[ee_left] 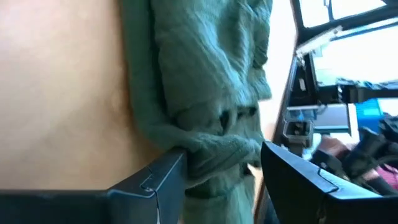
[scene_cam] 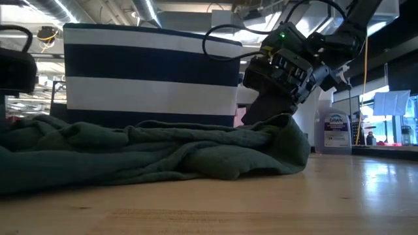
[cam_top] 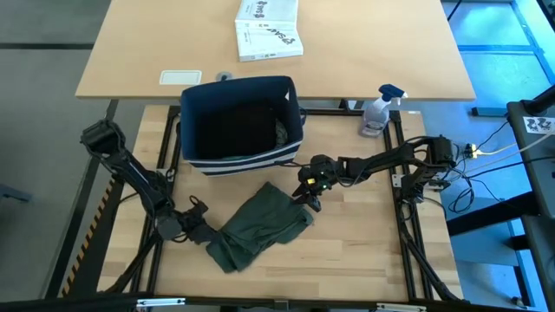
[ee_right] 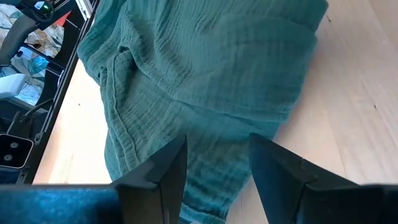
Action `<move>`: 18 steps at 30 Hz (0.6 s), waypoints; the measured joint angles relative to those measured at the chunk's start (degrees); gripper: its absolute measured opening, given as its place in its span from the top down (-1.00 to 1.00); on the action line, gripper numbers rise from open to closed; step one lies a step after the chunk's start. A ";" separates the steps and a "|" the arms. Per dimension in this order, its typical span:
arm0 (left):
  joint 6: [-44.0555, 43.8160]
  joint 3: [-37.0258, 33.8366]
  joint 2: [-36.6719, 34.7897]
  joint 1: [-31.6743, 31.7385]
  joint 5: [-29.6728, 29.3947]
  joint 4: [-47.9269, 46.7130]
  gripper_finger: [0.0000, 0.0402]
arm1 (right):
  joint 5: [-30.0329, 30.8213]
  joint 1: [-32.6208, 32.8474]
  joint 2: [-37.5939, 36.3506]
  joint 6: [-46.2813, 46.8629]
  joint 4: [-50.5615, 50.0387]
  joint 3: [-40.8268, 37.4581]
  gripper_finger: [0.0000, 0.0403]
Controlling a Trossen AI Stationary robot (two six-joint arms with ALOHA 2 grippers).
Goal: Fold Laundry from Bin
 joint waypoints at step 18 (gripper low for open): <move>7.96 0.55 6.70 9.09 12.39 5.99 0.18 | 0.04 0.02 -0.02 -0.02 -0.02 0.00 0.16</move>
